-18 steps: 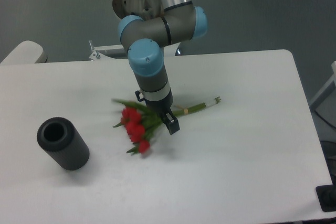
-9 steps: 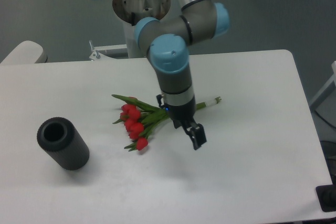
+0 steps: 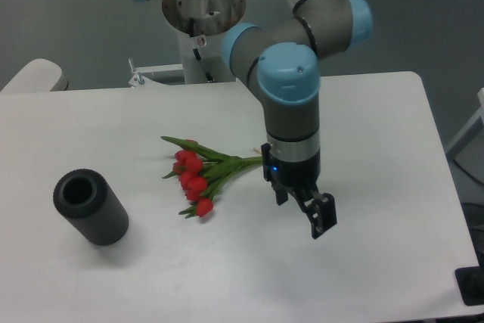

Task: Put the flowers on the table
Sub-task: 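Raise the open gripper up and away from the tulips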

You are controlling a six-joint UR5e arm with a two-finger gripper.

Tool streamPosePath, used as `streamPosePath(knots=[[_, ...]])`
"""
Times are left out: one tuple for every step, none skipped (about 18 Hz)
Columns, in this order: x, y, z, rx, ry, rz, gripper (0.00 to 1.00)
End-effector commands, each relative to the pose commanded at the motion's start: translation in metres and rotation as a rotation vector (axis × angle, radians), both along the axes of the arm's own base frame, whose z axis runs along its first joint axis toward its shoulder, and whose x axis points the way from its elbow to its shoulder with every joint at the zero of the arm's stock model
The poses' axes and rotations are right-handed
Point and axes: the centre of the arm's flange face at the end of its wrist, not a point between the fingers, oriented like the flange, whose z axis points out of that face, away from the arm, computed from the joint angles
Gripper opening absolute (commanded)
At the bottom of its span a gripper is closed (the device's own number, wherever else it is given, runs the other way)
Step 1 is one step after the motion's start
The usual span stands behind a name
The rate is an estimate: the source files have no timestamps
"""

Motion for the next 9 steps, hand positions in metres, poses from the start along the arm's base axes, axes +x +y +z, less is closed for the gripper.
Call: streamPosePath(knots=[[-0.002,0.001,0.001,0.033,-0.025,-0.004,0.99],[-0.008,-0.003,0.002,0.070,-0.054,-0.003,0.99],[-0.010,-0.003,0.006,0.112,-0.077,-0.012,0.99],[-0.015,-0.005,0.011,0.143,-0.093,-0.012,0.99],[-0.018,-0.007,0.012,0.156,-0.098,-0.013,0.99],[-0.019,-0.006,0.012,0.156,-0.098,-0.014,0.99],[-0.019,-0.006,0.011,0.155,-0.100,-0.013,0.99],[-0.019,-0.006,0.011,0.155,-0.099,-0.014,0.99],[-0.019,-0.006,0.011,0.155,-0.099,-0.014,0.99]])
